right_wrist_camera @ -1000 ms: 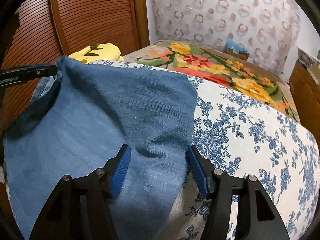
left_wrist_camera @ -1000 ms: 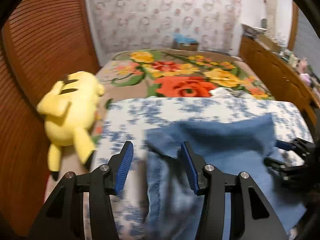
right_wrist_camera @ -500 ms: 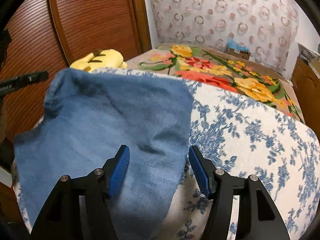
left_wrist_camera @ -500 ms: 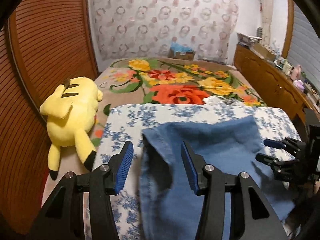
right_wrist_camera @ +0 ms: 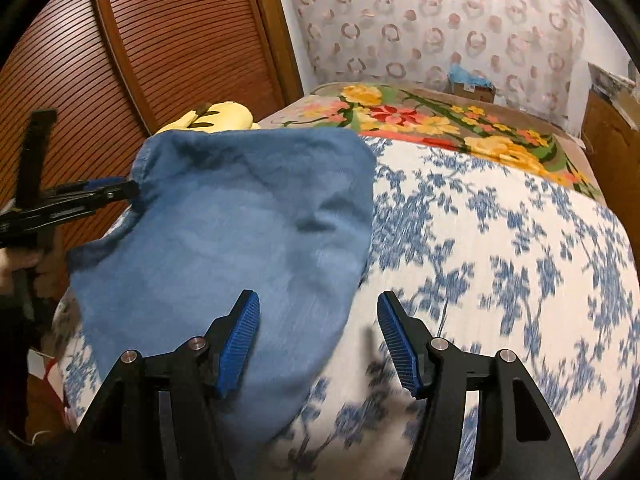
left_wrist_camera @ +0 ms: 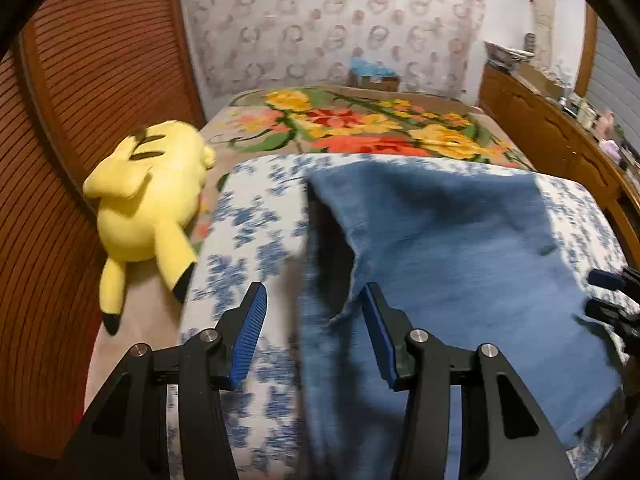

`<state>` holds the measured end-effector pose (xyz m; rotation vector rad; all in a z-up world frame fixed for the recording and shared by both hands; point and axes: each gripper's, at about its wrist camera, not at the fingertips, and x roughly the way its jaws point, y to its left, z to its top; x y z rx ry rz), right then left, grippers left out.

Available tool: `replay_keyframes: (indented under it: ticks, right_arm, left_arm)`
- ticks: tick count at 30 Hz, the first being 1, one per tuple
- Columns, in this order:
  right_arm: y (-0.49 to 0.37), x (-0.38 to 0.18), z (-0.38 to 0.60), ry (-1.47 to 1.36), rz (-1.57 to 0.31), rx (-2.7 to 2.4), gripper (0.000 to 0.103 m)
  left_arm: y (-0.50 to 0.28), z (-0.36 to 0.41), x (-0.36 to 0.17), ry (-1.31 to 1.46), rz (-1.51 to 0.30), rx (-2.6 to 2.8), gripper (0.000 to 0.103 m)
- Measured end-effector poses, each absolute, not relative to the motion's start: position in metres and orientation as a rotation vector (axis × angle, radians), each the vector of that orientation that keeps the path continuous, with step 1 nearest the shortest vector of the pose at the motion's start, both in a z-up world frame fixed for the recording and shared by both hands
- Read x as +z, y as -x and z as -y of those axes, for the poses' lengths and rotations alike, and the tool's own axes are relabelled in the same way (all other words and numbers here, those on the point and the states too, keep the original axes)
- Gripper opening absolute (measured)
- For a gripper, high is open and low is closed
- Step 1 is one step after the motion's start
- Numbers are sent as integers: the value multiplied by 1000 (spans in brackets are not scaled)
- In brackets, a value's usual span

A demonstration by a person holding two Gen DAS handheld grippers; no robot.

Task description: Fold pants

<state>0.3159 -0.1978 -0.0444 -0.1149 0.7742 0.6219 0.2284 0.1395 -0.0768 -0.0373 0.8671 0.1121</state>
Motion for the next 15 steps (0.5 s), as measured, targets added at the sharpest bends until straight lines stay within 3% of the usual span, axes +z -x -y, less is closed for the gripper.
replay_keyframes:
  ticks: [6, 15]
  right_arm:
    - [-296, -48, 203, 114, -789, 625, 63]
    - [-274, -49, 202, 90, -805, 626, 63]
  left_arm:
    - [-226, -159, -91, 65, -898, 152, 51]
    - [-195, -144, -63, 88, -811, 98, 51]
